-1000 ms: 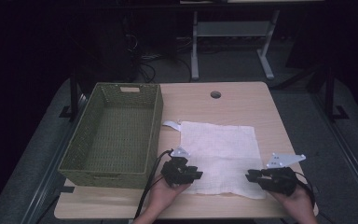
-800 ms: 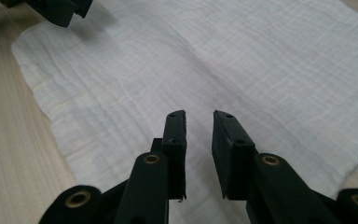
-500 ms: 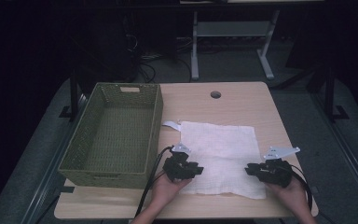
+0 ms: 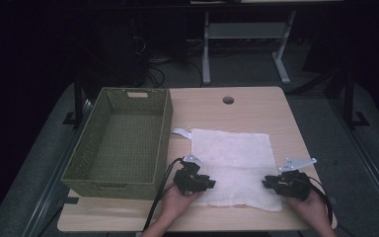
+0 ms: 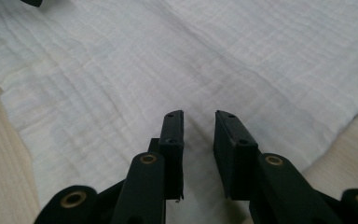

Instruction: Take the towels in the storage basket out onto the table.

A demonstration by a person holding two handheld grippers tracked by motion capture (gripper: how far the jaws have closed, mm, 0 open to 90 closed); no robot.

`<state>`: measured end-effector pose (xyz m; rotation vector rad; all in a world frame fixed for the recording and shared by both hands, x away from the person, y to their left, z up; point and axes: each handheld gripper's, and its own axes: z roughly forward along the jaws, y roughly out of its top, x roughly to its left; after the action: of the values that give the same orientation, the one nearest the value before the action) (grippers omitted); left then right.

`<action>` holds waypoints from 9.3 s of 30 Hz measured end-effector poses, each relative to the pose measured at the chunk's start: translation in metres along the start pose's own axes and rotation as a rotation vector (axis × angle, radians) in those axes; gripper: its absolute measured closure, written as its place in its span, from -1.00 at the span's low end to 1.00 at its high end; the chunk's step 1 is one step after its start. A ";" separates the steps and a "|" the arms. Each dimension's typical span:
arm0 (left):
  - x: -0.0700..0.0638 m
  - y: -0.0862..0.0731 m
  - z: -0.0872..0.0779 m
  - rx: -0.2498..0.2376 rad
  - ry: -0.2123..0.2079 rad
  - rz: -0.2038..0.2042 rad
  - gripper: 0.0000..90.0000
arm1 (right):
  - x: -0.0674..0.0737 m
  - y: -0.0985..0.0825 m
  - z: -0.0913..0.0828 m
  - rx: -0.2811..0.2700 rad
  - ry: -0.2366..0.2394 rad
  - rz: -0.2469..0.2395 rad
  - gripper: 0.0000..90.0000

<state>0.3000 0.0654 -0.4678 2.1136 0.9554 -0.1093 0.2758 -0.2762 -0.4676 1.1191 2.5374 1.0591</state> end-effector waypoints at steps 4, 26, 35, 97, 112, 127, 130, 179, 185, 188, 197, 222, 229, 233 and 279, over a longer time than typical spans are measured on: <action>-0.009 -0.003 0.003 0.007 -0.028 0.006 0.40 | -0.003 -0.008 -0.008 -0.004 -0.005 0.018 0.61; 0.010 0.054 -0.015 -0.206 0.017 -0.037 0.30 | -0.012 0.033 -0.031 -0.133 0.007 0.012 0.32; 0.041 0.078 -0.001 -0.263 0.084 -0.099 0.23 | -0.074 0.057 0.000 -0.104 -0.018 0.110 0.35; 0.081 0.096 0.013 -0.309 0.083 -0.212 0.94 | -0.144 0.057 -0.005 -0.097 -0.024 0.254 0.90; 0.065 0.097 -0.013 -0.336 -0.023 -0.133 0.92 | -0.135 0.060 -0.043 -0.195 0.096 0.227 0.89; 0.018 0.061 -0.032 -0.300 -0.059 -0.025 0.91 | -0.080 0.027 -0.076 -0.252 0.160 0.136 0.89; 0.011 0.053 -0.035 -0.295 -0.066 -0.009 0.91 | -0.070 0.017 -0.082 -0.260 0.174 0.126 0.89; -0.022 -0.036 -0.054 -0.108 -0.122 0.127 0.44 | -0.006 -0.054 -0.074 -0.160 0.349 0.061 0.56; -0.025 -0.029 -0.064 -0.145 -0.129 0.143 0.44 | -0.004 -0.042 -0.069 -0.155 0.336 0.043 0.67; -0.030 -0.027 -0.057 -0.137 -0.148 0.155 0.52 | -0.003 -0.043 -0.056 -0.106 0.312 0.051 0.76; -0.036 -0.024 -0.039 -0.065 -0.125 0.159 0.68 | 0.003 -0.053 -0.037 -0.005 0.303 0.048 0.82; -0.023 -0.004 -0.012 -0.029 -0.060 0.083 0.60 | -0.007 -0.026 -0.037 -0.088 0.237 0.044 0.68; 0.003 0.003 -0.006 -0.038 0.021 0.001 0.60 | -0.031 -0.020 -0.026 -0.071 0.155 0.108 0.67; 0.009 0.002 -0.003 -0.010 0.031 -0.045 0.60 | -0.036 -0.024 -0.020 -0.038 0.141 0.111 0.68; 0.048 0.036 0.017 -0.121 0.075 -0.140 0.38 | -0.105 -0.024 -0.031 -0.053 0.054 0.234 0.47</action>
<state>0.3625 0.0676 -0.4743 1.9508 1.1261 -0.0420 0.3233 -0.3779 -0.4733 1.4180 2.4465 1.2188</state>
